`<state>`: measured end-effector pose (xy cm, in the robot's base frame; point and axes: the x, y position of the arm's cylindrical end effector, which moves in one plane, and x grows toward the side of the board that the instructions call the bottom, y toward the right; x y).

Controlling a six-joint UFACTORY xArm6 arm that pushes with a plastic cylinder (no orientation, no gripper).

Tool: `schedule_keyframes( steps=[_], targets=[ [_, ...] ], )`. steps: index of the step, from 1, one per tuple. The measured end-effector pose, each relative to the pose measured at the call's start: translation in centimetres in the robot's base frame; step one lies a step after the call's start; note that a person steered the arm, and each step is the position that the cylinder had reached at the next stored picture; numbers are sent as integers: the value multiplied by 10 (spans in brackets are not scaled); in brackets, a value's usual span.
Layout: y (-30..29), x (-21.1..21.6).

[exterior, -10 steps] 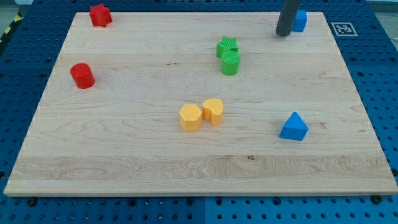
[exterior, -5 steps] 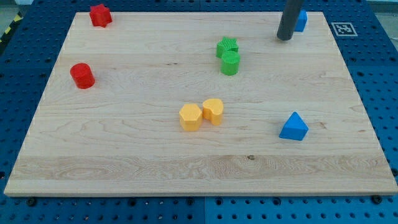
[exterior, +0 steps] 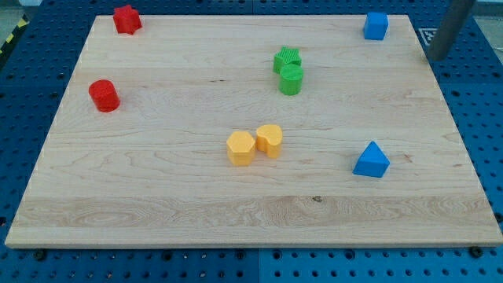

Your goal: Point your arm to the blue cube

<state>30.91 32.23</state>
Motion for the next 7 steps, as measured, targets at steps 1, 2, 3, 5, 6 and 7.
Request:
schedule_keyframes(
  steps=[1,2,3,5,6,7],
  targets=[
    [5,0],
    [8,0],
    [18,0],
    [23,2],
    [23,2],
    [23,3]
  ],
)
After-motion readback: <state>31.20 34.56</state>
